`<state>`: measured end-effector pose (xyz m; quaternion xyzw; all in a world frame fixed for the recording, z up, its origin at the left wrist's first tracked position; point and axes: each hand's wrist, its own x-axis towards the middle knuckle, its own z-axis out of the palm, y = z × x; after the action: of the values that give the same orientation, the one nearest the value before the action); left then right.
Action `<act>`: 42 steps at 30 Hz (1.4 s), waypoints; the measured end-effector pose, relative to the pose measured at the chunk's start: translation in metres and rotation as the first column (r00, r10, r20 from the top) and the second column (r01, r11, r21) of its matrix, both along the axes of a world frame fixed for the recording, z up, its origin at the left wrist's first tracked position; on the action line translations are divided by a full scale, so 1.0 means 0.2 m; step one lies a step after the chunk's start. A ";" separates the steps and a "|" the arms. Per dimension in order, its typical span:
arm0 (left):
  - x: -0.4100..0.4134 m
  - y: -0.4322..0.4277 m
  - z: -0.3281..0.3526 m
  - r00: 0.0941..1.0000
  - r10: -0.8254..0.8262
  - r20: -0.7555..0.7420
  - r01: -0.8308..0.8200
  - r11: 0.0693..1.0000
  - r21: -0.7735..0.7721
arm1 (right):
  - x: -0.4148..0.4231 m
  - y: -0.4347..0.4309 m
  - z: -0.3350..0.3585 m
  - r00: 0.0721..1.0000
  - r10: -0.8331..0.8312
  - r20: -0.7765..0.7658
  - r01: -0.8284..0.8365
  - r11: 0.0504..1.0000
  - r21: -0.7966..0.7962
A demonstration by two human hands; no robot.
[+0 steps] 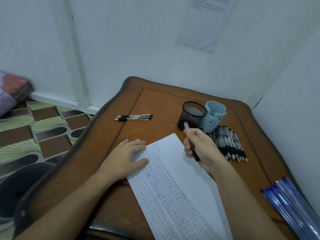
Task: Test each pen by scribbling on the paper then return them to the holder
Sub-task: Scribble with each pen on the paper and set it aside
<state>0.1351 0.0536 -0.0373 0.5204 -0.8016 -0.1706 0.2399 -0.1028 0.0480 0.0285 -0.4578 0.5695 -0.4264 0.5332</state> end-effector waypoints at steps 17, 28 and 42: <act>0.00 0.00 0.00 1.000 -0.006 -0.010 0.006 1.000 0.003 | -0.16 -0.17 -0.02 0.329 -0.278 -0.903 0.100 0.961 -0.259; 0.01 -0.01 -0.02 1.000 -0.008 -0.002 0.008 1.000 -0.011 | -0.05 -0.17 -0.05 0.147 -0.311 -0.939 -0.106 0.939 -0.328; 0.02 -0.02 -0.02 1.000 -0.006 -0.013 0.005 1.000 -0.019 | 0.42 -0.62 -0.19 0.498 0.070 -0.864 -0.440 0.879 -0.183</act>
<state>0.1400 0.0494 -0.0417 0.5146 -0.8030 -0.1670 0.2498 -0.0181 -0.0763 -0.0087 -0.7793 0.5830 -0.1710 0.1535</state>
